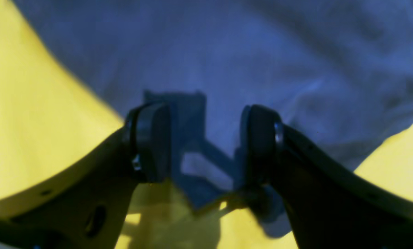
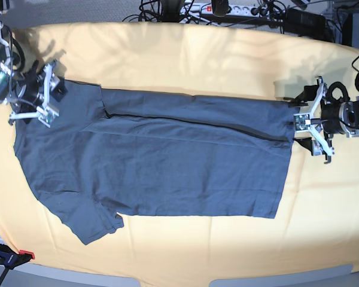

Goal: Fold the T-shirt properly
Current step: 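Hold the folded edge with both grippers and adjust the grip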

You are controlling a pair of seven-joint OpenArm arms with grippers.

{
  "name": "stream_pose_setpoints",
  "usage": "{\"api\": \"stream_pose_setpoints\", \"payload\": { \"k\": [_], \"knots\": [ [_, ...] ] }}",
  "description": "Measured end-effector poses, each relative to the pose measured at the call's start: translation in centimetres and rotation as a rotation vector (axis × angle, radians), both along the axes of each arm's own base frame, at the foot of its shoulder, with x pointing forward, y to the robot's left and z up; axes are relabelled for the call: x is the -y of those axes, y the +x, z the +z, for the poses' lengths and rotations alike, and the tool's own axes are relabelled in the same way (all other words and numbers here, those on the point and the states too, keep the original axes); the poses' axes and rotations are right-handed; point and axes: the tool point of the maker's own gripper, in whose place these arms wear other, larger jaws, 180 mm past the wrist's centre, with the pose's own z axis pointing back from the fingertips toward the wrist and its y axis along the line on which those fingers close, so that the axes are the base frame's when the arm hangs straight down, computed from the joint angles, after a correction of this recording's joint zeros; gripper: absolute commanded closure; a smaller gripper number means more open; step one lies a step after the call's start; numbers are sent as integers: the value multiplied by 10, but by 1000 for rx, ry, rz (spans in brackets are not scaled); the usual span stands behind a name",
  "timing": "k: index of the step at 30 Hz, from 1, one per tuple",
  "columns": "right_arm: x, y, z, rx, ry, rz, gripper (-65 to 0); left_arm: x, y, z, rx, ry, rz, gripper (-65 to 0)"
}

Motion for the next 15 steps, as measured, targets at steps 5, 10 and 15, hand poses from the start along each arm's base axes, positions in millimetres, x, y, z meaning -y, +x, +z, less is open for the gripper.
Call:
{"api": "stream_pose_setpoints", "payload": {
  "k": [5,10,15],
  "knots": [
    [5,-27,-12,-60,-11,12,-373,-11,-18,-23,-28,80,-31,-464],
    [5,-28,-13,-25,-12,21,-373,-7,-35,-43,2,102,-176,-464],
    [7,-21,-10,-2,-23,19,-373,-17,-17,-44,100,118,-126,-464]
  ]
}}
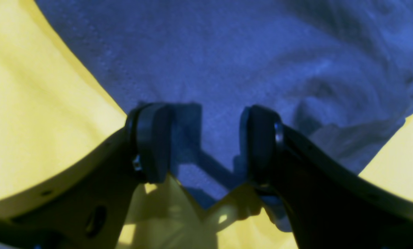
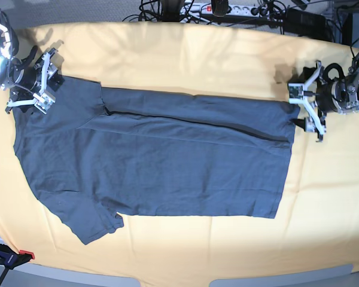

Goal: Fold the T-shirt properly
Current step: 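Hold the folded edge with both grippers and adjust the grip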

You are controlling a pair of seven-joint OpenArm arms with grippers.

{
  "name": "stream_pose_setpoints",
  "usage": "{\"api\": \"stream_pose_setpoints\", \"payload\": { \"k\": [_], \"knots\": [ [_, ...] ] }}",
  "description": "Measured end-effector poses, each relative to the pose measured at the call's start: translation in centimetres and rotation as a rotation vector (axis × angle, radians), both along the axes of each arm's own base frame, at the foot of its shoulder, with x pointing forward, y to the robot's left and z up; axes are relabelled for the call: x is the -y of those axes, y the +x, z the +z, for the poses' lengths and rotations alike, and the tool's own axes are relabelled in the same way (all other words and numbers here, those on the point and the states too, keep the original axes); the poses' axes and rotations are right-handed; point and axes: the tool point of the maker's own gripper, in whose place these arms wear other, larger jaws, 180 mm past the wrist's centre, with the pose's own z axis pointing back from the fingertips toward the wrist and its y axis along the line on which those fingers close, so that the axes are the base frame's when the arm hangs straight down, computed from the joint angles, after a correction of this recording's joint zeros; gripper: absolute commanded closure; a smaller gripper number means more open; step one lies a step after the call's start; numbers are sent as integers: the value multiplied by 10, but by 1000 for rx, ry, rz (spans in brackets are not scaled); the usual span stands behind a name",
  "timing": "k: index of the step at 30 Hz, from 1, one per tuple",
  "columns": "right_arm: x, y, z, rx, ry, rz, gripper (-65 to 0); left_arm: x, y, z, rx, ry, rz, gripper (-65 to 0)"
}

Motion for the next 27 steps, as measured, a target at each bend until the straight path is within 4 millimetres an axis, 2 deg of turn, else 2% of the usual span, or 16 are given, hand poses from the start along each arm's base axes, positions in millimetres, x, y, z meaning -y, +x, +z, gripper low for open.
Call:
{"api": "stream_pose_setpoints", "payload": {
  "k": [2,8,12,13,17,21,23,27],
  "knots": [
    [0,2,1,4,0,0,-373,-3,5,0,28,12,13,-464],
    [0,2,1,5,1,0,-373,2,5,-1,23,-2,9,-457],
    [0,2,1,5,-2,0,-373,6,5,-2,23,-12,8,-308],
    [3,2,1,6,-17,2,-373,6,4,-3,21,-13,8,-288],
    [9,-1,3,-21,-44,43,-373,5,4,-4,20,-5,11,-286],
    [27,4,15,-12,-114,41,-373,5,-1,-6,-12,3,-4,-285],
    [29,8,23,4,-131,55,-373,5,-1,-6,-11,3,-4,-285],
    [32,8,24,3,-143,56,-373,5,-1,-6,-11,2,-4,-285]
  ]
}}
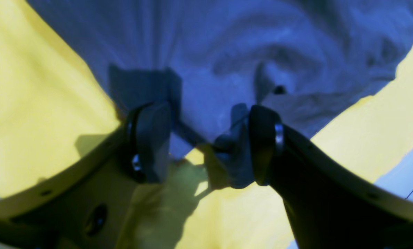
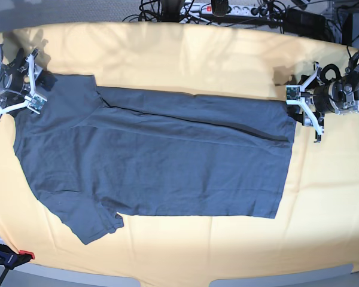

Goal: Fold the T-shirt properly
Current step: 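Hold the folded edge with both grippers and adjust the grip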

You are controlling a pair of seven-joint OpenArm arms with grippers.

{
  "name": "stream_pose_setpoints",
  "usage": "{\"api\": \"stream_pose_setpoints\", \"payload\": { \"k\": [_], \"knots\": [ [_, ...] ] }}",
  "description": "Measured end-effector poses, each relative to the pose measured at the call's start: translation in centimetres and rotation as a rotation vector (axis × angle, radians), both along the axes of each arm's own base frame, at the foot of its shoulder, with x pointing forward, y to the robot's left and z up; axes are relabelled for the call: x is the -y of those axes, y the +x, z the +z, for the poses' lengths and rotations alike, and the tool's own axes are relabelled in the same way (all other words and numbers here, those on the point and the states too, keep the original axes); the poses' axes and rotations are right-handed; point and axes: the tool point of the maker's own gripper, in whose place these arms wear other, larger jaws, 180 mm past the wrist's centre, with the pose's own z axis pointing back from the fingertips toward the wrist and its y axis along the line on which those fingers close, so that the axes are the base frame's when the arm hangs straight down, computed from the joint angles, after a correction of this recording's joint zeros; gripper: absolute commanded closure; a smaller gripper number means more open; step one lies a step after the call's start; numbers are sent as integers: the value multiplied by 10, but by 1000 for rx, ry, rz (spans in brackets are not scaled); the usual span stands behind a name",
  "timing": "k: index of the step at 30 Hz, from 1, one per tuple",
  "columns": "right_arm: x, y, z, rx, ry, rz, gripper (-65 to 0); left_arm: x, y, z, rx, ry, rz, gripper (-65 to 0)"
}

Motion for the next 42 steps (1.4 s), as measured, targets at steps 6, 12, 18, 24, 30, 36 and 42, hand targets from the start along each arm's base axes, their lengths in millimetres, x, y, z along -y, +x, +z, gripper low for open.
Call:
{"api": "stream_pose_setpoints", "payload": {
  "k": [6,12,18,24,30,36,42],
  "knots": [
    [-1,3,1,14,9,-9,-373,3,0,-1,0,-9,-2,-277],
    [10,-10,-3,-55,-55,-2,-373,13,0,-3,0,-35,-5,-116],
    [12,-10,-3,-54,-68,0,-373,17,3,-3,14,-50,2,-21],
    [18,-10,-2,-56,-96,0,-373,10,16,0,89,-18,32,0],
    [22,-7,2,-45,-114,10,-373,10,16,0,89,-18,31,0],
    [35,-15,-14,-84,-86,-17,-373,10,16,0,89,-17,31,0],
    [36,-9,-22,-51,5,-46,-373,10,16,0,89,-18,31,0]
  ]
}}
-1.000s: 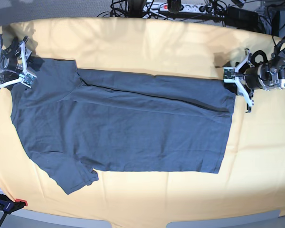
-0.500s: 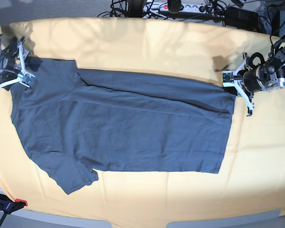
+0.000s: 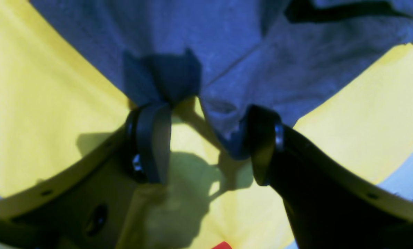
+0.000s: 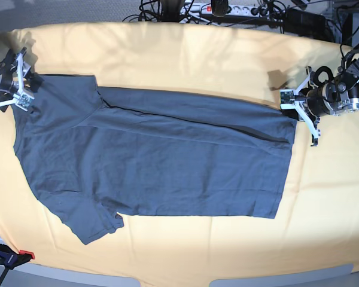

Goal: Fold the T-shirt properly
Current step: 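Hold the folded edge with both grippers and adjust the grip, then drag the shirt toward the robot with both grippers, then release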

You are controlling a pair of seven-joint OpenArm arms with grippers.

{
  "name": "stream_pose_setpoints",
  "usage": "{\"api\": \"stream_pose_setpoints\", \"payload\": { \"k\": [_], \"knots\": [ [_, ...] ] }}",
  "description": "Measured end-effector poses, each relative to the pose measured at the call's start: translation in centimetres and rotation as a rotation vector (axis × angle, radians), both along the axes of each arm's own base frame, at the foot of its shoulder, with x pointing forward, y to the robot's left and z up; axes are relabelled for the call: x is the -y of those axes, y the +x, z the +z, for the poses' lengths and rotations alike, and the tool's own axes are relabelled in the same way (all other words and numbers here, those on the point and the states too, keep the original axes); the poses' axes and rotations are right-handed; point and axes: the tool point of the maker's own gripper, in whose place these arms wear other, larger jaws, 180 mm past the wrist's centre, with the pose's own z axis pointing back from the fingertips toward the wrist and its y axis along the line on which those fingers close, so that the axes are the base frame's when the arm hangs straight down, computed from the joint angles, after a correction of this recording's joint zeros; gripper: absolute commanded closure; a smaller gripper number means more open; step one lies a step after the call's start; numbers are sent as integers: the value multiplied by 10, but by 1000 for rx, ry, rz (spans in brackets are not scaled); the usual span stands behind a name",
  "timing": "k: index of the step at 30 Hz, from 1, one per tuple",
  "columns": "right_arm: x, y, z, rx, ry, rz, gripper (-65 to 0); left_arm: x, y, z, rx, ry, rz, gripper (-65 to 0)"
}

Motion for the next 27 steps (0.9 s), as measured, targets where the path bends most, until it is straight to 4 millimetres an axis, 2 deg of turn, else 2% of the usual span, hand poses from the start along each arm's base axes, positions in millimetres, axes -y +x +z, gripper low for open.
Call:
{"api": "stream_pose_setpoints", "payload": {
  "k": [9,11,15,19,22,27],
  "knots": [
    [-1,13,3,69,22,-48,-359,-1,0,0,0,4,2,0],
    [-2,20,5,108,37,-75,-265,-1,0,0,0,6,4,0],
    [0,24,5,130,24,-88,0,-1,0,0,1,7,4,0],
    [9,28,8,156,-29,-91,0,-1,1,1,-5,12,-6,0],
    [9,27,11,146,-60,-80,0,0,8,12,24,11,-14,0],
    [-8,16,18,71,-47,-7,0,-8,-5,22,-27,30,-36,0]
  ]
}}
